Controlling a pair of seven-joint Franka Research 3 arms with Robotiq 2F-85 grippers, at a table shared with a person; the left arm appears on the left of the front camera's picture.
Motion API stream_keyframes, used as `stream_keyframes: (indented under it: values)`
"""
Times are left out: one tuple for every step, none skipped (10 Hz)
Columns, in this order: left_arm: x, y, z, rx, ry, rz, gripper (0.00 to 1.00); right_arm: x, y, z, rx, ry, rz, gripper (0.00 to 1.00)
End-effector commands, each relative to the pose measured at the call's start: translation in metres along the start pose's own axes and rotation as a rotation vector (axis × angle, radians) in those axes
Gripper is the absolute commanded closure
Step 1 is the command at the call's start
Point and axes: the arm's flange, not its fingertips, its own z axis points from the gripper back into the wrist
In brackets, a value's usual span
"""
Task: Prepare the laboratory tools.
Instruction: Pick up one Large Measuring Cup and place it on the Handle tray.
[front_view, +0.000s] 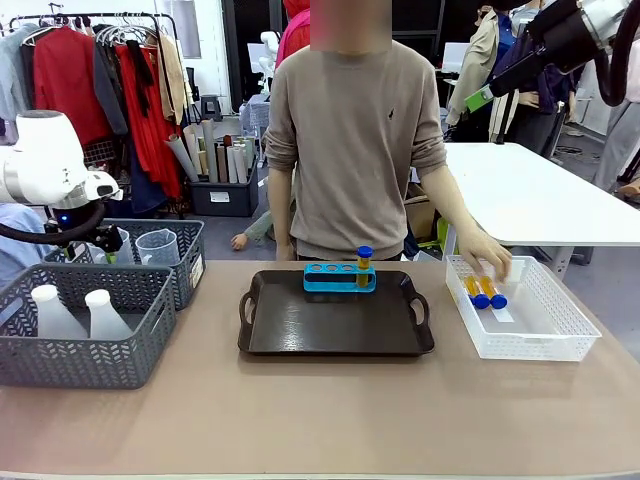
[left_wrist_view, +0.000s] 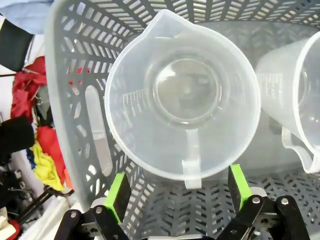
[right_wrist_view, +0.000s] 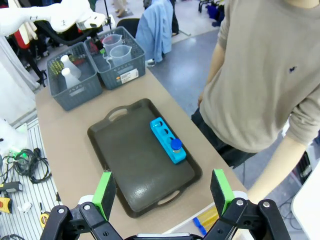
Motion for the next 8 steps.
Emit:
stream_keyframes:
  values:
    - [0.0090,0.0057,-0.0011,-0.042,-0.023,-0.016,0.00,0.0010,0.0015,-0.0001,0.001,-0.008,0.002,0.00]
    - [0.0069,0.0054,-0.0008,-0.040,-0.075,-0.016,0.02,0.0010,0.0015,-0.0001,0.001,-0.008,0.002,0.00]
    - [0.0080,0.0047,-0.0012,-0.044,-0.076,-0.018,0.21,0.0010,0.0015,-0.0001,0.001,-0.008,0.002,0.00]
    - [0.0085,0.0047,-0.0005,-0.045,-0.076,-0.019,0.40,0.0010,0.0015,-0.0001,0.001,-0.008,0.002,0.00]
    - [0.0083,0.0067,0.0007,-0.041,-0.072,-0.018,0.60,0.0010,0.0015,-0.0001,0.001,-0.008,0.002,0.00]
    - [0.0089,0.0076,0.0010,-0.038,-0.066,-0.016,0.79,0.0010,0.0015,-0.0001,0.001,-0.008,0.002,0.00]
    - [0.0078,0.0066,0.0011,-0.039,-0.064,-0.011,0.98,0.0010,0.0015,-0.0001,0.001,-0.008,0.002,0.00]
    - [0.0085,0.0074,0.0019,-0.037,-0.065,-0.013,1.00,0.0010,0.0015,-0.0001,0.001,-0.008,0.002,0.00]
